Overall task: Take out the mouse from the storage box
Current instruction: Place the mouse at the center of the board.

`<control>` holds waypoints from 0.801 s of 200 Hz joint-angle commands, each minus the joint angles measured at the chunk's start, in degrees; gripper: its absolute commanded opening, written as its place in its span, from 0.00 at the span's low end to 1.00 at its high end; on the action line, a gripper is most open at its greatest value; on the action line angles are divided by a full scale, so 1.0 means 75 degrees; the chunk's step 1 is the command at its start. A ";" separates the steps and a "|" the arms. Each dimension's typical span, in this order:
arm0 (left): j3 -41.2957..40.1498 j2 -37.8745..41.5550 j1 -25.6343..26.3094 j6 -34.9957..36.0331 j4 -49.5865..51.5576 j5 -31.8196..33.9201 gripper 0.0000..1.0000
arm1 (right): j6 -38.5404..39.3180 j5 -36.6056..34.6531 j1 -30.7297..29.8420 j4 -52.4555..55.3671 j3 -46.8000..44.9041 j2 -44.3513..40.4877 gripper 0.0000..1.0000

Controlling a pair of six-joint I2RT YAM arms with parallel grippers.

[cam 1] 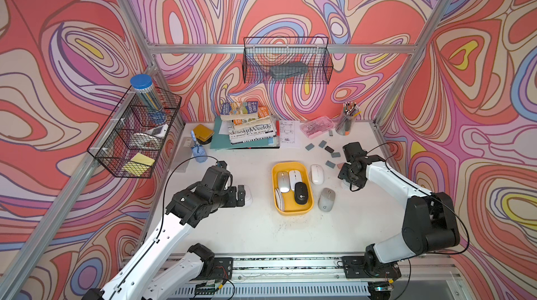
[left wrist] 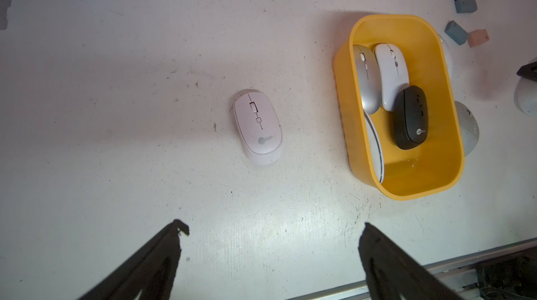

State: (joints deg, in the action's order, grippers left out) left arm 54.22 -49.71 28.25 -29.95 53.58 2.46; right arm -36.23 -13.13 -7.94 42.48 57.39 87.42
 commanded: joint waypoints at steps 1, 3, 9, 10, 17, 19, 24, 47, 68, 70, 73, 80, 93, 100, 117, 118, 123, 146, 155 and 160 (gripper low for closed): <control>-0.0080 0.0054 -0.0004 0.0080 -0.0078 -0.0082 0.99 | 0.0081 0.0393 0.0100 -0.0553 -0.0313 0.0344 0.54; -0.0080 0.0054 -0.0002 0.0083 -0.0081 -0.0082 0.99 | 0.0078 0.0412 0.0108 -0.0578 -0.0344 0.0382 0.54; -0.0089 0.0060 0.0005 0.0080 -0.0078 -0.0082 0.99 | 0.0070 0.0429 0.0107 -0.0659 -0.0419 0.0474 0.55; -0.0091 0.0057 0.0006 0.0080 -0.0078 -0.0082 0.99 | 0.0071 0.0433 0.0114 -0.0671 -0.0432 0.0485 0.55; -0.0092 0.0066 0.0006 0.0080 -0.0081 -0.0082 0.99 | 0.0057 0.0431 0.0128 -0.0741 -0.0516 0.0577 0.55; -0.0092 0.0066 -0.0002 0.0080 -0.0079 -0.0082 0.99 | 0.0051 0.0427 0.0138 -0.0765 -0.0535 0.0587 0.55; -0.0101 0.0067 0.0001 0.0080 -0.0078 -0.0082 0.99 | 0.0065 0.0441 0.0143 -0.0815 -0.0597 0.0635 0.55; -0.0098 0.0058 0.0007 0.0080 -0.0090 -0.0115 0.99 | 0.0051 0.0376 0.0185 -0.0848 -0.0707 0.0803 0.60; -0.0092 0.0031 0.0007 0.0092 -0.0090 -0.0128 0.99 | 0.0046 0.0316 0.0200 -0.0839 -0.0747 0.0913 0.66; -0.0089 0.0031 0.0007 0.0092 -0.0090 -0.0128 0.99 | 0.0048 0.0316 0.0200 -0.0845 -0.0749 0.0923 0.66; -0.0092 0.0031 0.0001 0.0092 -0.0090 -0.0134 0.99 | 0.0043 0.0315 0.0203 -0.0840 -0.0749 0.0929 0.67; -0.0098 0.0021 -0.0004 0.0092 -0.0090 -0.0140 0.99 | 0.0041 0.0286 0.0203 -0.0844 -0.0761 0.0936 0.70; -0.0104 0.0019 0.0005 0.0092 -0.0093 -0.0152 0.99 | 0.0048 0.0259 0.0201 -0.0819 -0.0761 0.0930 0.76; -0.0110 0.0008 0.0004 0.0081 -0.0084 -0.0152 0.99 | 0.0054 0.0250 0.0199 -0.0798 -0.0750 0.0914 0.78; -0.0116 -0.0004 0.0003 0.0080 -0.0090 -0.0164 0.99 | 0.0034 0.0182 0.0188 -0.0674 -0.0723 0.0667 0.82; -0.0116 -0.0004 0.0005 0.0080 -0.0090 -0.0164 0.99 | 0.0041 0.0187 0.0190 -0.0673 -0.0718 0.0635 0.82; -0.0127 -0.0010 0.0001 0.0080 -0.0089 -0.0164 0.99 | 0.0032 0.0202 0.0169 -0.0671 -0.0748 0.0437 0.82; -0.0127 -0.0038 -0.0002 0.0080 -0.0101 -0.0152 0.99 | -0.0021 0.0190 -0.0382 -0.0516 -0.0698 -0.0977 0.81; -0.0107 -0.0061 0.0001 0.0080 -0.0095 -0.0152 0.99 | -0.0010 0.0144 -0.0905 -0.0357 -0.0491 -0.1390 0.80; -0.0098 -0.0070 0.0000 0.0089 -0.0090 -0.0142 0.99 | -0.0029 0.0131 -0.1202 -0.0246 -0.0339 -0.1551 0.80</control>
State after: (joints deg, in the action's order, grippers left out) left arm 53.87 -49.80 28.25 -29.95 53.52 1.61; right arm -36.16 -11.16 -9.61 38.50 51.42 84.51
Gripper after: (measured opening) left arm 0.988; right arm 0.806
